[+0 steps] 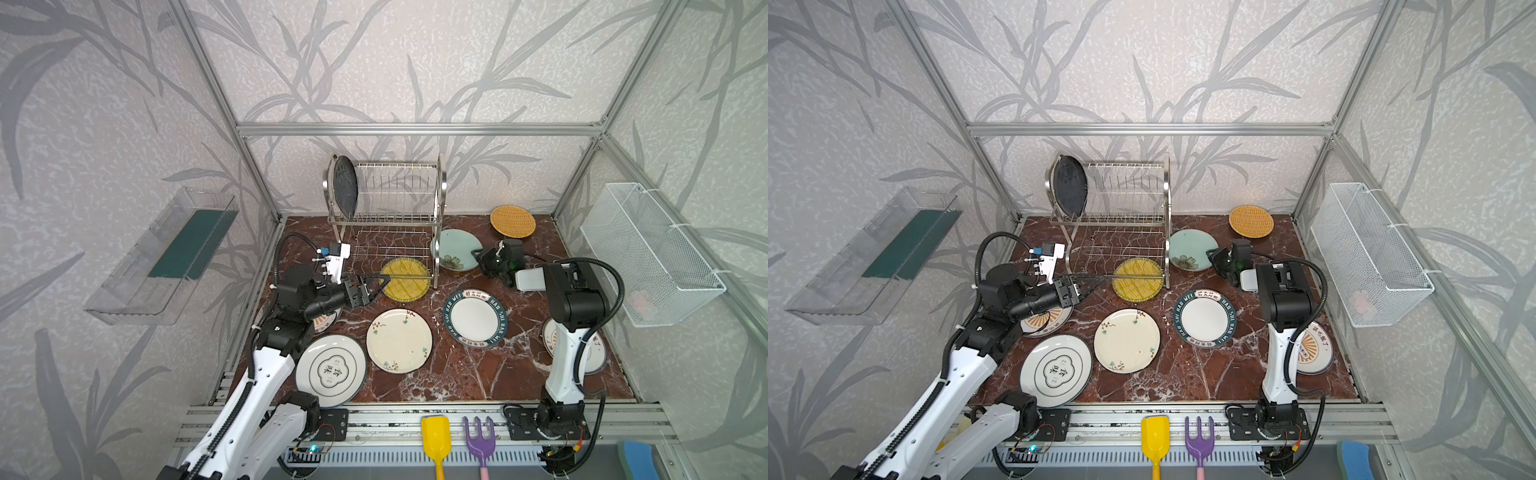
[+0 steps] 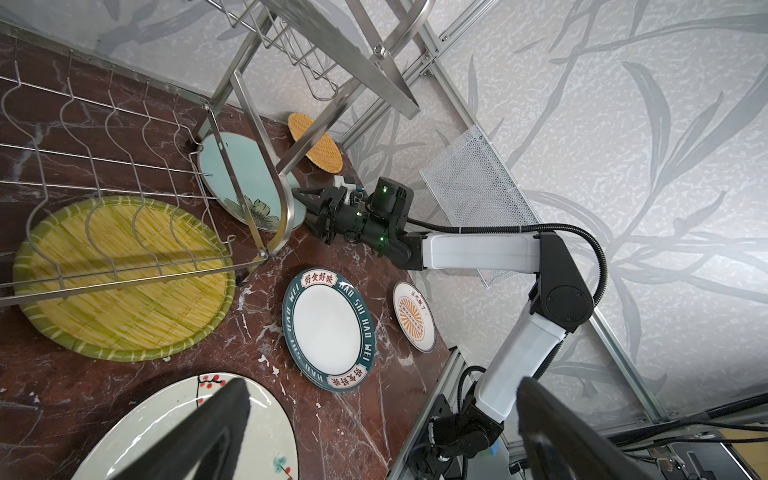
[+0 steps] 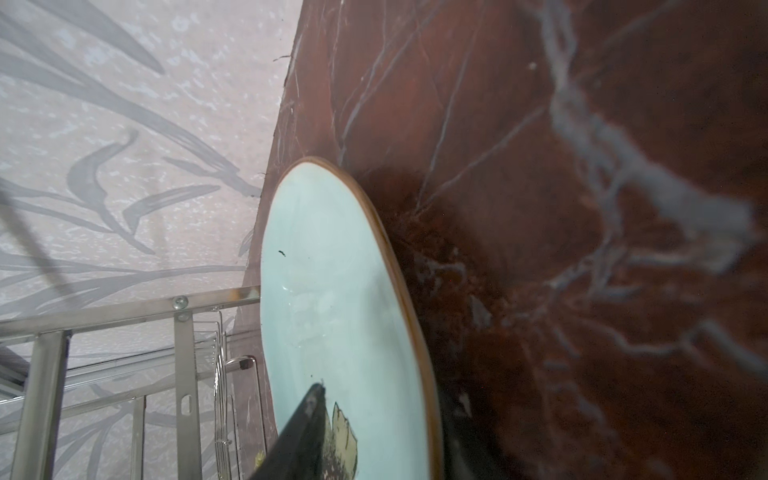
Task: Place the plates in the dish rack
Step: 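Grasp the edge of the pale teal flower plate with the right gripper, then tilt the teal plate up on edge with the right gripper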
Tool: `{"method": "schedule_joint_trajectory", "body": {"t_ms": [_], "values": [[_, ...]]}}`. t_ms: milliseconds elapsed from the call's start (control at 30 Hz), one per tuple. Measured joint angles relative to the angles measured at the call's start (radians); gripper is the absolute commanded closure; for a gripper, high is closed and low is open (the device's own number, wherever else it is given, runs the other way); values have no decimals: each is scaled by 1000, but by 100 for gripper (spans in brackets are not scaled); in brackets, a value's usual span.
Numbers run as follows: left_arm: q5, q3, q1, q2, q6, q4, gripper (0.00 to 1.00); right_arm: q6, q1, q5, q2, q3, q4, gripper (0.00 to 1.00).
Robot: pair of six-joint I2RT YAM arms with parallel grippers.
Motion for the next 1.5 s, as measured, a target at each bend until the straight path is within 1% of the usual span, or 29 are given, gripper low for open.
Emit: {"method": "schedule_joint_trajectory", "body": {"t_ms": [333,600,867,933,1100,1367,1500], "values": [[3,-6,17,-2,-11,18,1,15,9,42,5,0,-6,74],[8,-7,25,-2,-22,31,1,35,11,63,11,-2,-6,88],[11,-11,36,-2,-34,45,1,45,15,72,-4,-43,45,99],[11,-11,37,-2,-35,47,1,45,14,72,-18,-59,46,100],[13,-13,40,-2,-37,51,1,37,-13,84,-96,-132,22,100],[14,-13,49,-2,-42,59,1,-17,-121,103,-322,-296,-90,100],[14,-18,50,-1,-45,62,1,-35,-166,100,-439,-343,-156,100]]}}
